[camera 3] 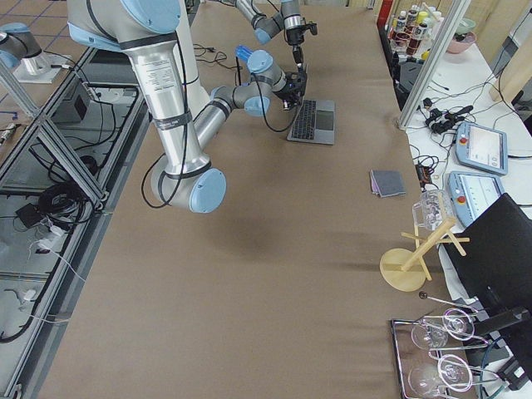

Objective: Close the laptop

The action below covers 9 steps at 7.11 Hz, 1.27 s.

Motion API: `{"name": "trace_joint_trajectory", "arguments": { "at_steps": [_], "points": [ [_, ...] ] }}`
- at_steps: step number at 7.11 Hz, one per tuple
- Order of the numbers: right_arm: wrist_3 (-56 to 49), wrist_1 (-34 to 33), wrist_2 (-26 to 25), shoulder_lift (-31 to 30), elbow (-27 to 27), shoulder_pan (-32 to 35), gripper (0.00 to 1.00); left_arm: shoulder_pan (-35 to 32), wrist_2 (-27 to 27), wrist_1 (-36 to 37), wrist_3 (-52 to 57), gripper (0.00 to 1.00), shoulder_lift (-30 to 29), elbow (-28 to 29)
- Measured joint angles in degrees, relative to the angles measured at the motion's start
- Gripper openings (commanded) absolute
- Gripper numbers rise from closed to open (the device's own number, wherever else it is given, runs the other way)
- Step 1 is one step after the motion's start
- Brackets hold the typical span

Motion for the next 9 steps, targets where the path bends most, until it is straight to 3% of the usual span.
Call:
{"name": "trace_joint_trajectory", "arguments": {
  "at_steps": [2, 9],
  "points": [
    [-0.1, 0.0, 0.0, 1.3, -1.8, 1.0, 0.0, -1.2, 0.6, 0.0, 0.1, 0.0, -1.8, 2.6],
    [0.0, 0.4, -0.3, 11.8, -18.8, 4.3, 0.0, -1.3, 7.5, -0.3, 1.0, 0.0, -8.2, 15.3]
  ]
}}
